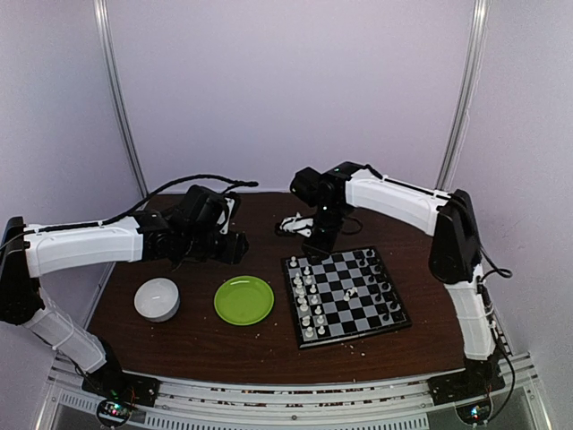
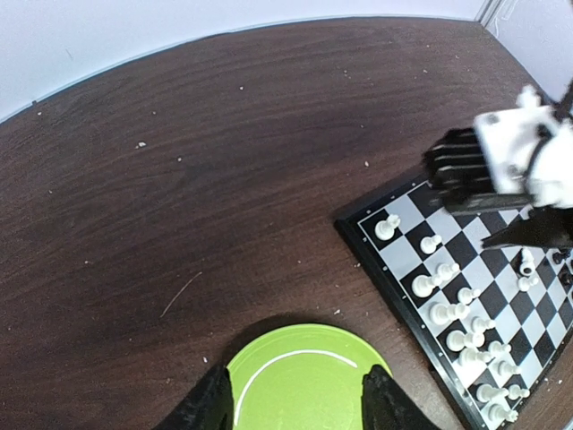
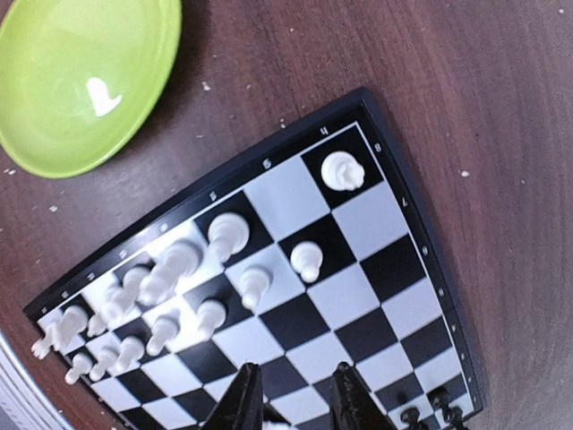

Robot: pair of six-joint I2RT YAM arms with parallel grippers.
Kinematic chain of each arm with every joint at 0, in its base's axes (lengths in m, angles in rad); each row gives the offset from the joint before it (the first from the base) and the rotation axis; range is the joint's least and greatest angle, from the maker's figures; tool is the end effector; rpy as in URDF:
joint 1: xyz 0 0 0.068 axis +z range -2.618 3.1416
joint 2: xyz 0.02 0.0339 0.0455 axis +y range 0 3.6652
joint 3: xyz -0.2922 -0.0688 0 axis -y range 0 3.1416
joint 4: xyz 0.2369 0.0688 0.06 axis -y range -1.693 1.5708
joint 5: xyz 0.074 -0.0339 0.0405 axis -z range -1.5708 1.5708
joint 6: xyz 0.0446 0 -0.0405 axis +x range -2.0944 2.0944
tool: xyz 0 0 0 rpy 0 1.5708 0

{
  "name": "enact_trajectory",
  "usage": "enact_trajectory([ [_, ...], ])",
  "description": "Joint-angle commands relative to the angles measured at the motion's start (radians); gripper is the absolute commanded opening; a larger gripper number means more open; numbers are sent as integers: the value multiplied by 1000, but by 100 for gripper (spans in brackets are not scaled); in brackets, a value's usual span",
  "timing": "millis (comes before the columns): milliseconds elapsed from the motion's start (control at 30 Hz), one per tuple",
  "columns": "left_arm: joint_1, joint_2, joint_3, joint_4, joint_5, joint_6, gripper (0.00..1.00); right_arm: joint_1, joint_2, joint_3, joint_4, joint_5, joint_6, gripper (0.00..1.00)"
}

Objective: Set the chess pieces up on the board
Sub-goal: Place the pawn at b2, then pick up the pawn from the chessboard.

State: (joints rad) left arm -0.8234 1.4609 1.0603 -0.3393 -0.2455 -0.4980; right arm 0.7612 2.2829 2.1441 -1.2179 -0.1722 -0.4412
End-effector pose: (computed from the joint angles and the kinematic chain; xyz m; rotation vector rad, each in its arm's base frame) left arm 0.2228 -0.2245 0.2877 0.2505 2.3031 -0.4009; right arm 0.3415 0.3359 0.2461 -1.6871 2.4115 0.3011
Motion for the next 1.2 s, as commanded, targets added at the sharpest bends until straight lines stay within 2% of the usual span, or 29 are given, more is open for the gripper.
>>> enact_trajectory([
  [0, 6, -7, 26, 34, 36, 38, 50, -36, -207, -168, 31, -4, -16, 28],
  [200, -45, 36, 86, 93, 223, 130, 49, -128, -447, -478, 107, -7, -9, 28],
  [467, -206, 348, 471, -74, 240, 251, 46, -261, -742, -705, 176, -43, 11, 29],
  [700, -276, 591, 756, -180, 267, 256, 44, -425, -935, -889, 319, -214, 49, 31],
  [867, -281, 720, 867, -225, 253, 214, 44, -501, -1000, -1015, 436, -315, 76, 32],
  [1167, -281, 840, 923, -245, 252, 171, 43, -506, -963, -1035, 401, -394, 16, 33],
])
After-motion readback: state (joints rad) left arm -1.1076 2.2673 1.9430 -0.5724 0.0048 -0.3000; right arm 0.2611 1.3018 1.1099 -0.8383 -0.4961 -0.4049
